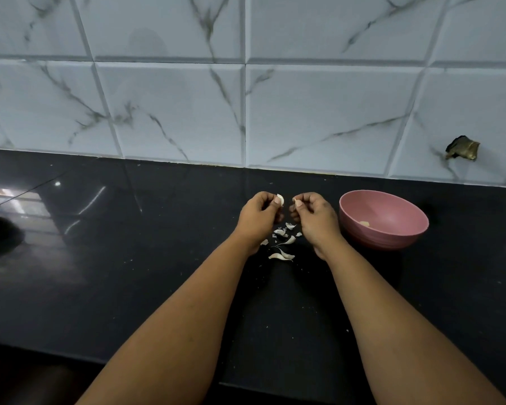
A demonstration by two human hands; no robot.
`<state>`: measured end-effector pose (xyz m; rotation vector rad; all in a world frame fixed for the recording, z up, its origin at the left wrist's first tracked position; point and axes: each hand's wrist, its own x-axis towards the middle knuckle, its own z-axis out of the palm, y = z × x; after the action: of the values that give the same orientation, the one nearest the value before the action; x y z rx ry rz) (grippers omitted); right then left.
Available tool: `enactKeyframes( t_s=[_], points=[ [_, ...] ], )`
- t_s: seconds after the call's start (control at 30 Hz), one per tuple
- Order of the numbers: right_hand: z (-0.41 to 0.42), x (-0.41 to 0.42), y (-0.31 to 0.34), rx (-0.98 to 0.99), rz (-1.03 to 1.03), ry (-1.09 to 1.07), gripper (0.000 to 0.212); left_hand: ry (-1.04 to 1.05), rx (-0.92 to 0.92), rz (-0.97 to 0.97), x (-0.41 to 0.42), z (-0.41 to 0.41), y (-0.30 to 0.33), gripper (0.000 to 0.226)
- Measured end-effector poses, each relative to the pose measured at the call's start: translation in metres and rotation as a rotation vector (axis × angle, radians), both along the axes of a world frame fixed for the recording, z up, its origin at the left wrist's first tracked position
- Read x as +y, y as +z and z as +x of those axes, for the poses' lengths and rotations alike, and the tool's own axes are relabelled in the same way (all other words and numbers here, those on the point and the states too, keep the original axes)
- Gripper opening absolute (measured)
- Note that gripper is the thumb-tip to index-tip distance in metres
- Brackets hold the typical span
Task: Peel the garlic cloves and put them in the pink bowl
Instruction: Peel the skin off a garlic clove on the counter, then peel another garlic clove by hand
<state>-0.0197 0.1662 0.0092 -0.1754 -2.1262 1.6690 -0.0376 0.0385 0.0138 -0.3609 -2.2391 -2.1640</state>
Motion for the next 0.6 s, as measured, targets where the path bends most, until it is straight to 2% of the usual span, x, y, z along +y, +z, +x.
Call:
enactKeyframes(
  t_s=[0.1, 0.27, 0.37, 0.47, 0.6],
  points=[
    [0.003, 0.011, 0.002, 0.027, 0.354, -0.097, 0.007, 0.062, 0.03, -0.257, -0.004, -0.004, 0.0, 0.026],
    [0.006, 0.018, 0.003, -0.01, 0.554, -0.098, 0.013, 0.103, 0.114, -0.483, -0.016, -0.007, 0.004, 0.032],
    [0.005, 0.021, 0.003, -0.146, 0.602, -0.073, 0.024, 0.146, 0.2, -0.701, -0.023, -0.014, 0.0, 0.043],
    [0.007, 0.02, 0.002, -0.229, 0.639, -0.058, 0.028, 0.083, 0.207, -0.838, -0.028, -0.019, -0.003, 0.044],
    [0.01, 0.019, 0.002, -0.207, 0.648, -0.094, 0.027, -0.012, 0.235, -0.959, -0.034, -0.018, -0.002, 0.027]
  ],
)
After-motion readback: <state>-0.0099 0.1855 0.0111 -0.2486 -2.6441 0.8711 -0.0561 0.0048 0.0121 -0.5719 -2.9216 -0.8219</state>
